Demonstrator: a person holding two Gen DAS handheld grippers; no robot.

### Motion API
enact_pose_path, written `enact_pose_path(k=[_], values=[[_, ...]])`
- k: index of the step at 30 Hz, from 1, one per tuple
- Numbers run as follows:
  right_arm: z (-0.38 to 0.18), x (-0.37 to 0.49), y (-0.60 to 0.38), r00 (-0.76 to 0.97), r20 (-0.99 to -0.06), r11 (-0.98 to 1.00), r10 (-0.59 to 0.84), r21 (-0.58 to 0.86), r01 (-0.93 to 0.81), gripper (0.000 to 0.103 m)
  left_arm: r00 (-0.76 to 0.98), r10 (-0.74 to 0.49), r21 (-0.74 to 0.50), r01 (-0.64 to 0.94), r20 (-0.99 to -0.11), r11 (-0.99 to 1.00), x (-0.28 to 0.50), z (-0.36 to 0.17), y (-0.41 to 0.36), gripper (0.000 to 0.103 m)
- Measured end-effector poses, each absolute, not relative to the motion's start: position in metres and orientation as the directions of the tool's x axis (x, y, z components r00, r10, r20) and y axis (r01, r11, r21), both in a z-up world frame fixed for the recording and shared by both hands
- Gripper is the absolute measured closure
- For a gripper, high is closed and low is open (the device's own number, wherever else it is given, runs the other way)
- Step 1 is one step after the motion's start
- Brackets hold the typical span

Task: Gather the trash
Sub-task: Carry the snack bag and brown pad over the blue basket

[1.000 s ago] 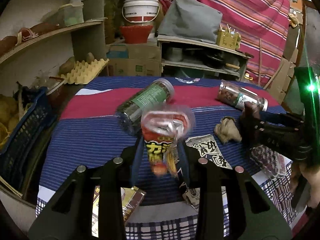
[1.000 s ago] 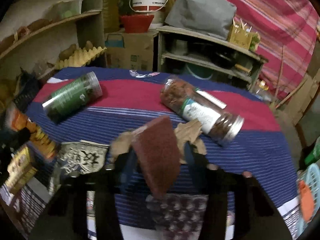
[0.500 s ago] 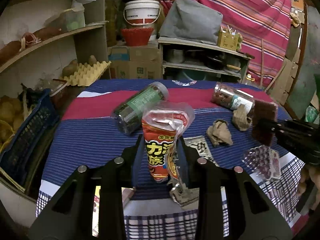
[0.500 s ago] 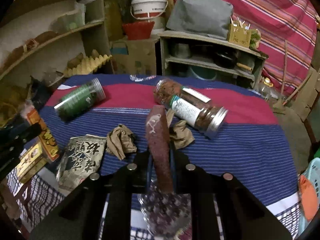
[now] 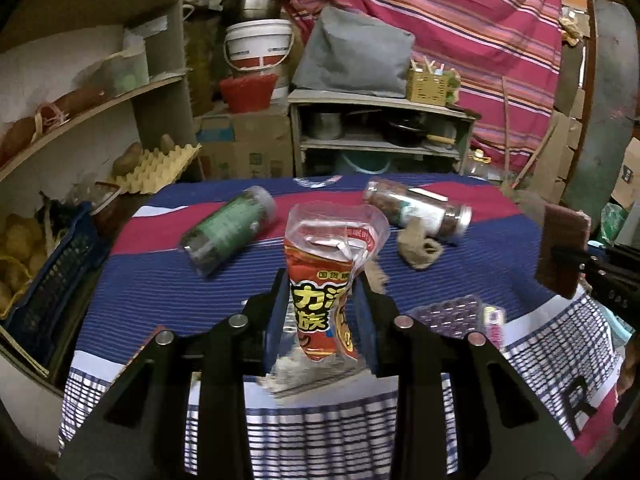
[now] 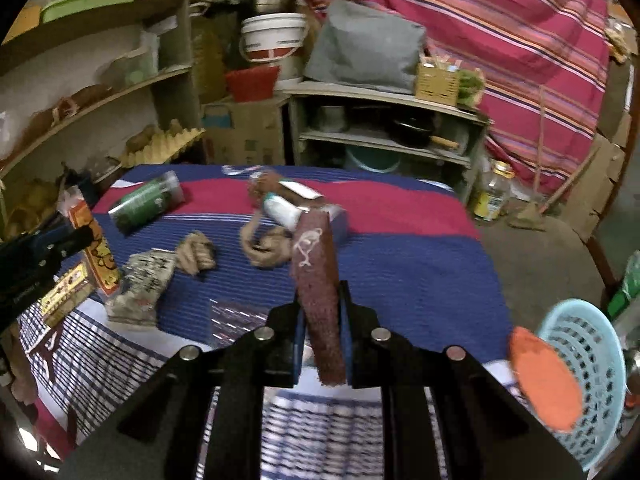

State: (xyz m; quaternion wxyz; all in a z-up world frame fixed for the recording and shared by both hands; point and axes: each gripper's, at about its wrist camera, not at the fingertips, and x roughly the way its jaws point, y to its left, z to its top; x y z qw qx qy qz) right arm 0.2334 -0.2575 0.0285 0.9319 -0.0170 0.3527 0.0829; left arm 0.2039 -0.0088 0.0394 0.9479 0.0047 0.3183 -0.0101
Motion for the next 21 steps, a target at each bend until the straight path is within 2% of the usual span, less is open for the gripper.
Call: enact_pose_path(k=[21], values=[[0.032,0.187,-0.420,0.763,-0.646,0.997,-0.019,0.044,0.062,0.088,0.790,-0.137,0.030,0.192,-0.598,0.981,0.201,0.039,-0.145,0.072]])
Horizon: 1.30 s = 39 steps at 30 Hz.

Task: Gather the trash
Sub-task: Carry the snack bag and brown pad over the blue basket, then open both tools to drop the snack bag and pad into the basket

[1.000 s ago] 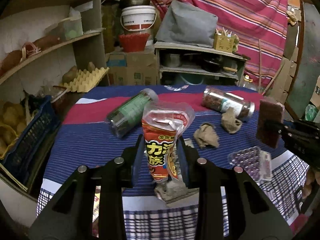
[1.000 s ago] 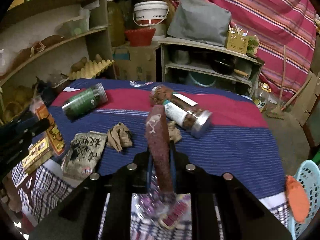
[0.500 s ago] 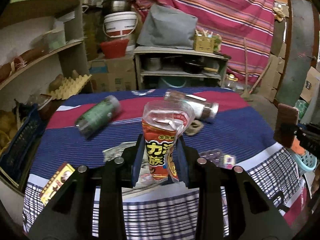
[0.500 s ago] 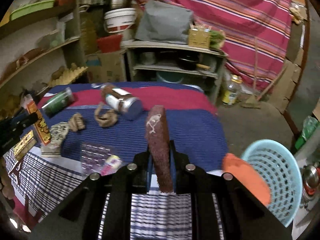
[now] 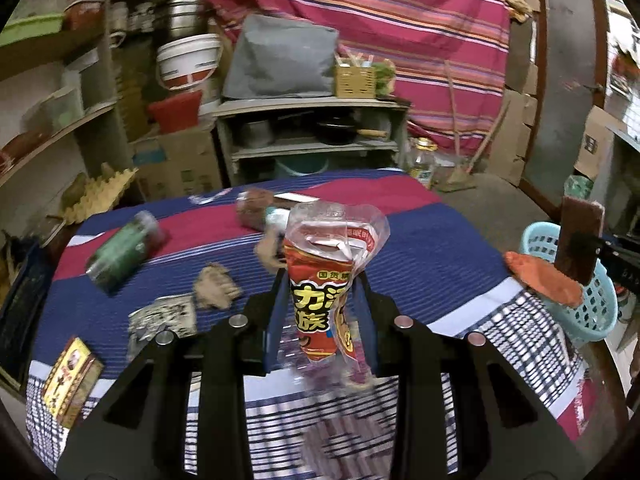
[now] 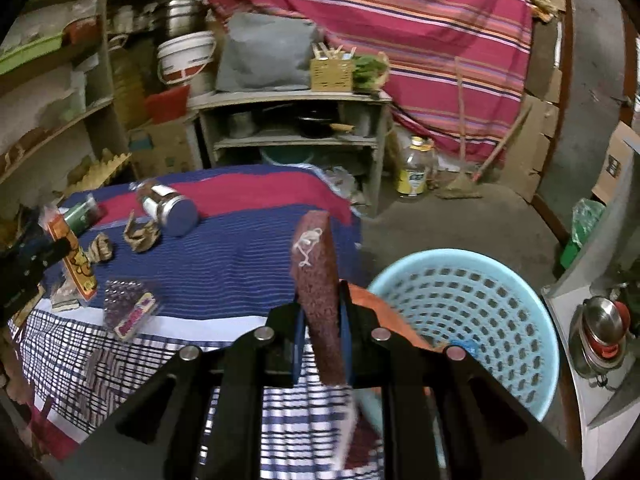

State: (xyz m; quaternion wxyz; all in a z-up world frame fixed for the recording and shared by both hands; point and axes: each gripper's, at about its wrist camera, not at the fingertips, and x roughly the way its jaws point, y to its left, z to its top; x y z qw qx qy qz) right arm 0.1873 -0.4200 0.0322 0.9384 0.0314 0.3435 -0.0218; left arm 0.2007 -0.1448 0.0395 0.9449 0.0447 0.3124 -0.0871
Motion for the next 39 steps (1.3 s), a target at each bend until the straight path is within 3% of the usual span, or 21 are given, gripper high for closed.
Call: enact_pose_path(k=[16,34,38,39], values=[[0.017,0.148,-0.538,0.757,-0.641,0.967,-0.129,0.087,0.239,0.088,0.719,-0.356,0.024,0.460,-0.597,0.888,0.196,0.032,-0.312,0.072],[-0.012,0.140,-0.583,0.747,-0.655,0.948,-0.118,0.150,0.281,0.088,0.648,-0.449,0.013,0.578,-0.615,0.816,0.192,0.012,-0.420,0.072],[-0.015,0.141,-0.585,0.743,-0.659,0.947,-0.115,0.152,0.282,0.088,0.630,-0.459,-0.009,0.583,-0.626,0.812,0.194,0.010,-0.425,0.067],[-0.016,0.141,-0.584,0.742,-0.661,0.948,-0.113,0.152,0.281,0.088,0.635,-0.455,-0.007,0.578,-0.624,0.816,0.195,0.010,-0.425,0.058]])
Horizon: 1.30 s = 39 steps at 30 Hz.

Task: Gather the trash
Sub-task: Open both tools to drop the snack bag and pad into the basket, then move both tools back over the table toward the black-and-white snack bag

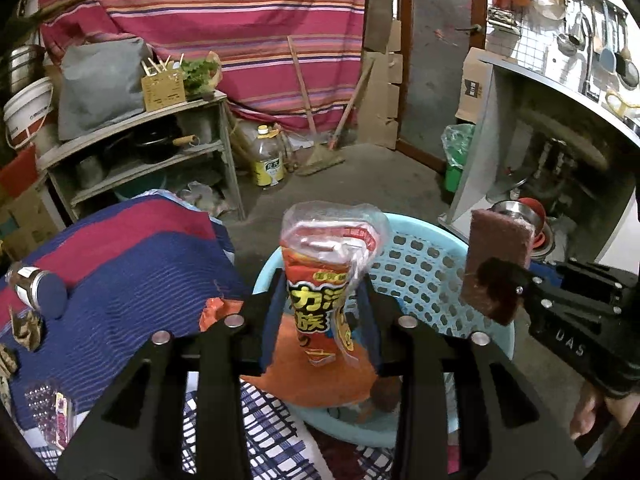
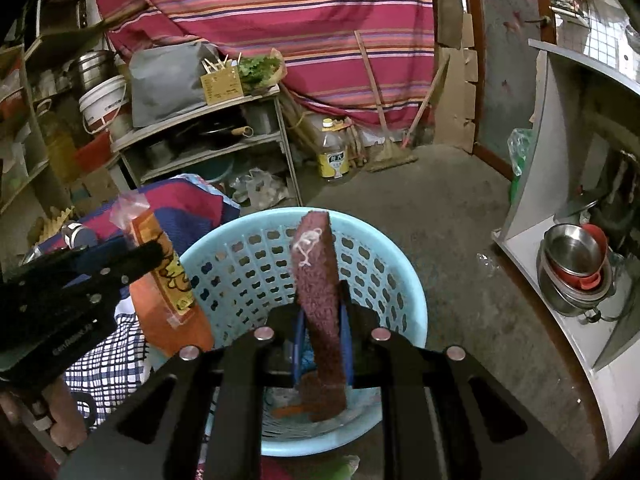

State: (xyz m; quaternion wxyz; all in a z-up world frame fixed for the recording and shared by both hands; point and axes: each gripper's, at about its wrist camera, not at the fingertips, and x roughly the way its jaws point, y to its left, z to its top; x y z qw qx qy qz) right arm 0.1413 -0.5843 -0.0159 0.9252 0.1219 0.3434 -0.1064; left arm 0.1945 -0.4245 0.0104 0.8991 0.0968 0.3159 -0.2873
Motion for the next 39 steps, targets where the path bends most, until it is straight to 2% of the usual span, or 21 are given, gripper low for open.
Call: enact_pose_path(k=[1,3,8,10,19,20,21,23,25,27,30,39], values=[[-0.016,0.141,-0.585,0.741,-0.662,0.948,-0.112,0.153,0.280,0.088,0.646,-0.451,-0.003,0.570,-0.616,0.821,0.194,0.012,-0.423,0.049],[-0.018,0.142,-0.583,0.738,-0.665,0.947,-0.110,0.155,0.281,0.088,0.655,-0.452,-0.003,0.566,-0.606,0.824,0.194,0.014,-0.420,0.042],[-0.023,0.149,-0.577,0.732,-0.674,0.949,-0.100,0.157,0.274,0.088,0.677,-0.437,-0.005,0.539,-0.592,0.842,0.199,0.021,-0.404,0.035],[-0.024,0.150,-0.573,0.730,-0.677,0.950,-0.097,0.155,0.270,0.088,0.690,-0.426,-0.007,0.520,-0.585,0.854,0.201,0.022,-0.393,0.027],[-0.025,0.166,-0.550,0.721,-0.685,0.954,-0.103,0.137,0.266,0.086,0.740,-0.351,0.013,0.437,-0.574,0.900,0.209,0.024,-0.346,0.017],[-0.025,0.167,-0.549,0.719,-0.686,0.953,-0.108,0.136,0.272,0.080,0.744,-0.344,0.015,0.429,-0.572,0.903,0.210,0.025,-0.341,0.016],[-0.026,0.167,-0.548,0.718,-0.686,0.949,-0.116,0.136,0.283,0.063,0.748,-0.337,0.016,0.421,-0.571,0.907,0.210,0.025,-0.336,0.016],[-0.026,0.166,-0.548,0.719,-0.682,0.946,-0.132,0.131,0.298,0.046,0.758,-0.319,0.019,0.400,-0.568,0.916,0.211,0.026,-0.325,0.014],[-0.028,0.165,-0.546,0.710,-0.687,0.944,-0.152,0.111,0.310,0.045,0.766,-0.304,0.020,0.382,-0.566,0.924,0.212,0.027,-0.315,0.012],[-0.029,0.163,-0.544,0.706,-0.685,0.943,-0.179,0.085,0.321,0.032,0.778,-0.287,0.020,0.359,-0.559,0.933,0.211,0.028,-0.301,0.011],[-0.024,0.159,-0.535,0.716,-0.665,0.944,-0.210,0.053,0.326,0.024,0.793,-0.267,0.016,0.329,-0.548,0.944,0.209,0.030,-0.281,0.009],[0.004,0.158,-0.485,0.772,-0.610,0.957,-0.178,0.076,0.281,0.016,0.824,-0.178,0.010,0.217,-0.538,0.976,0.203,0.037,-0.199,0.006]])
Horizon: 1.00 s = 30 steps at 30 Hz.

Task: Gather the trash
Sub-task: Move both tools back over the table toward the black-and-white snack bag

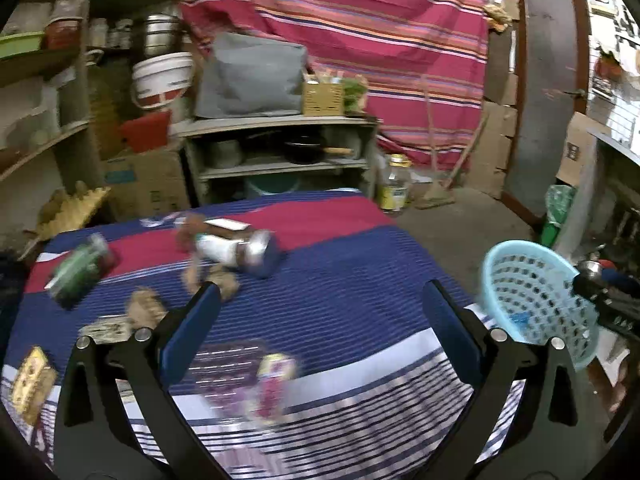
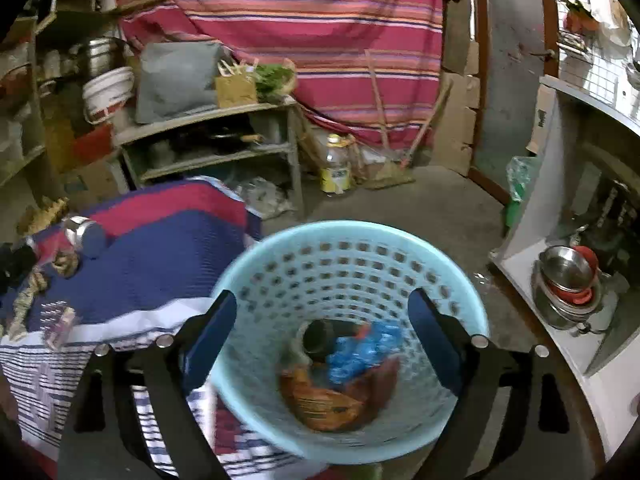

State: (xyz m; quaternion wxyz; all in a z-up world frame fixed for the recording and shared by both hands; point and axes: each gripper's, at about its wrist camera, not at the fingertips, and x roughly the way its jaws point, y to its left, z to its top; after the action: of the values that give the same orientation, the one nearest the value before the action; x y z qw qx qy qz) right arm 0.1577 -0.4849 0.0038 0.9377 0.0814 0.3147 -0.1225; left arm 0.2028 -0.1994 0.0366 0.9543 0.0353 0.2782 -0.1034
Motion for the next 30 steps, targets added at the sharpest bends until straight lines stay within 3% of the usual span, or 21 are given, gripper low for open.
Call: enact_pose_path(k=[13,18,30], values=[[0.003,0.177,-0.385,0.782,-0.617,0.985,-0.085,0.069,0.161,0.016,0.816,0.052,0.075,-0.011,-0.575,0.997,0.204,0.027,-0.041,0.006],[0.002,0.186,-0.357,0.775,-0.628,0.991,-0.070,0.047,0.128,0.016,0.777,0.060,0.012,-0.067,-0.627,0.998,0.211,0.011,0.005,0.006],[-0.007,0.204,-0.312,0.754,-0.654,0.996,-0.061,0.007,0.086,0.016,0.712,0.042,0.013,-0.047,-0.701,0.999,0.242,-0.024,-0.008,0.006]])
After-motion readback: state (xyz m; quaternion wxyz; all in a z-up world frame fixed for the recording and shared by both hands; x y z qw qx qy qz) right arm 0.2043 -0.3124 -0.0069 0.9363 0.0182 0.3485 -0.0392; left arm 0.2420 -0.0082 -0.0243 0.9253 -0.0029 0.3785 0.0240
